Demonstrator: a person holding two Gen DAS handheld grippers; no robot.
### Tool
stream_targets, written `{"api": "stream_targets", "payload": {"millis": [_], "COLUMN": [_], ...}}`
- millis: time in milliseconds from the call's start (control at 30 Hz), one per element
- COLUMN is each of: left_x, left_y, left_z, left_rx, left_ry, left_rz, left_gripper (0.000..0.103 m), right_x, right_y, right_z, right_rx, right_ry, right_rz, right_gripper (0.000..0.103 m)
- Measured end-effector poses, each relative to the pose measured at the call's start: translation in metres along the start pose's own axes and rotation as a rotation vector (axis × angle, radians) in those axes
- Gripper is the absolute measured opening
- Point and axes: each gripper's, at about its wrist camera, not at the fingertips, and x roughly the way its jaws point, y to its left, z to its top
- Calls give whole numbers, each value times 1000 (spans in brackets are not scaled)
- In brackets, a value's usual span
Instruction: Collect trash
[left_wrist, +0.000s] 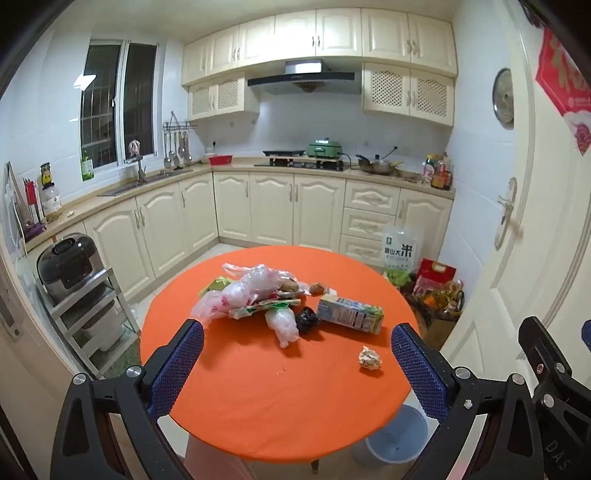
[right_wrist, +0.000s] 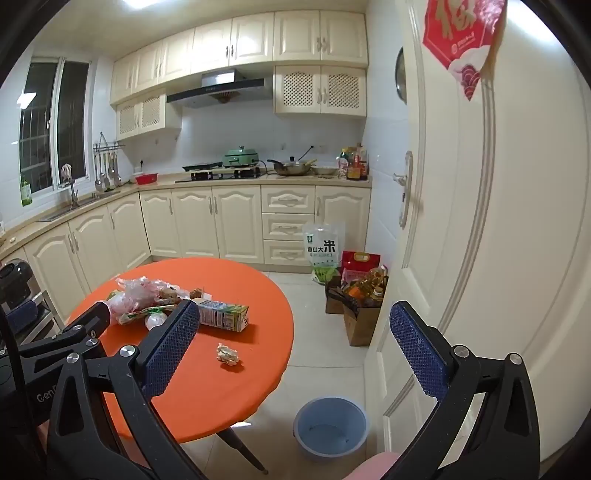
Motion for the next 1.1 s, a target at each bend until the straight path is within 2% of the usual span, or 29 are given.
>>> {"api": "stream_targets", "payload": {"millis": [67, 167, 300, 567, 867, 1100], "left_x": [-2, -4, -5, -8, -14, -19], "left_y": [-6, -9, -1, 2, 5, 5], "left_z": [0, -3, -2, 4, -1, -5], "left_rx": [18, 6, -18, 0, -20, -27], "left_ry": [-22, -32, -14, -10, -46, -68], "left_rz": [17, -7, -46, -56, -80, -69], "left_gripper": [99, 98, 90, 78, 76, 77], "right_x": [1, -3, -4, -8, -10, -9], "right_y": [3, 1, 1, 5, 5, 3], "right_z": [-1, 2, -2, -1, 2, 3], "right_rx": [-8, 4, 7, -10, -11, -9], "right_ry": [3, -16, -18, -25, -27, -22], "right_rz": [-3, -1, 7, 9, 13, 14], "right_gripper": [103, 103, 103, 103, 103, 103]}}
